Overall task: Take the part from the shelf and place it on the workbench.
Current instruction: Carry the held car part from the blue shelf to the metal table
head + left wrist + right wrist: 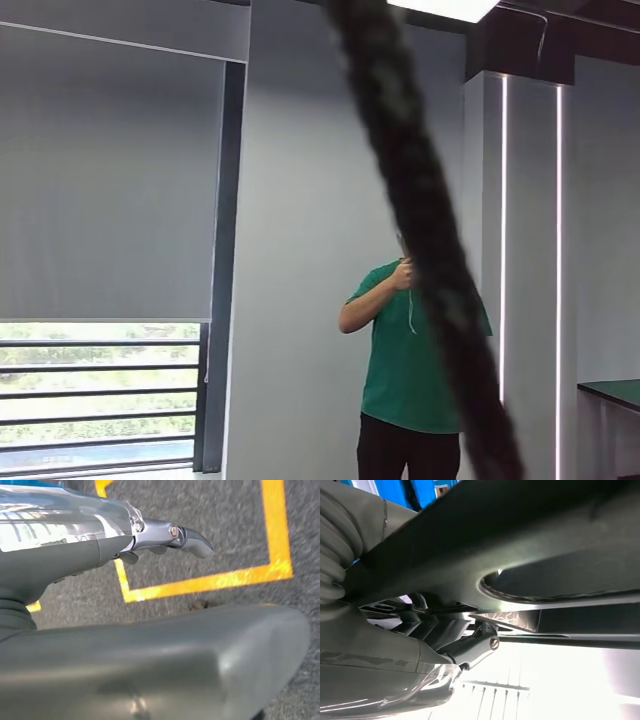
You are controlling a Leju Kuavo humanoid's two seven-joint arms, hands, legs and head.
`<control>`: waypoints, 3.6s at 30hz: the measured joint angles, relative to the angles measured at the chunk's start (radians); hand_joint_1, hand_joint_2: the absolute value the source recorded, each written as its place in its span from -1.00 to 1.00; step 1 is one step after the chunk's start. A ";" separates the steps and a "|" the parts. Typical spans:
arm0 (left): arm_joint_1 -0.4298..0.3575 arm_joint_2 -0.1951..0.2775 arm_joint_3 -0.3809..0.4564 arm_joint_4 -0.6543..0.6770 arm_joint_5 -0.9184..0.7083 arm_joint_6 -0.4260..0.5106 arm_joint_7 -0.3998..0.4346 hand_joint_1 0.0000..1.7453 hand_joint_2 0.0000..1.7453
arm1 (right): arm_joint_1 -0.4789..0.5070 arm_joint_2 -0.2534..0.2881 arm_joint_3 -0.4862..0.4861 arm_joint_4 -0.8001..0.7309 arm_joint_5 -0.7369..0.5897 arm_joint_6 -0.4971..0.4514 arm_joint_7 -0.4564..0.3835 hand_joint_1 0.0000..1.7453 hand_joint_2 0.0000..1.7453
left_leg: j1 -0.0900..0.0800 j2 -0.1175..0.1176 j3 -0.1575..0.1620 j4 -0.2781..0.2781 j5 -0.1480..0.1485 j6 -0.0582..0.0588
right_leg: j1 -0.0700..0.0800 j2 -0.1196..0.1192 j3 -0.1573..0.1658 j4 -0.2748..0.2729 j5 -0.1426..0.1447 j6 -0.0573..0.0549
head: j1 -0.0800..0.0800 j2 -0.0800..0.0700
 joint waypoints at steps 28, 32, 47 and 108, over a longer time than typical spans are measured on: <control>0.006 0.042 0.000 0.000 0.014 0.002 -0.032 -1.00 1.00 | -0.040 0.049 0.013 0.047 -0.010 0.011 -0.019 1.00 1.00 | 0.005 -0.027 -0.011 0.010 0.002 -0.020 | -0.001 0.028 0.003 -0.018 0.021 -0.011 | -0.001 0.000; 0.000 0.039 0.000 -0.001 0.015 0.000 -0.034 -1.00 1.00 | -0.042 0.047 0.011 0.053 -0.015 0.009 -0.020 1.00 1.00 | 0.006 0.009 0.002 0.000 0.001 0.001 | -0.004 -0.023 -0.029 0.054 -0.024 0.008 | -0.001 0.000; 0.004 0.016 0.001 -0.001 0.015 0.000 -0.036 -1.00 1.00 | 0.030 -0.003 -0.032 -0.009 -0.017 -0.016 -0.030 1.00 1.00 | -0.002 0.078 0.038 0.037 -0.075 -0.027 | 0.006 -0.099 0.010 -0.054 0.053 -0.031 | 0.000 0.000; 0.001 0.017 0.013 -0.003 0.005 0.003 -0.030 -1.00 1.00 | 0.020 -0.059 0.007 -0.043 0.059 0.024 0.000 1.00 1.00 | -0.004 0.090 0.049 0.023 -0.069 -0.033 | 0.001 -0.097 0.012 -0.052 0.056 -0.029 | 0.000 0.000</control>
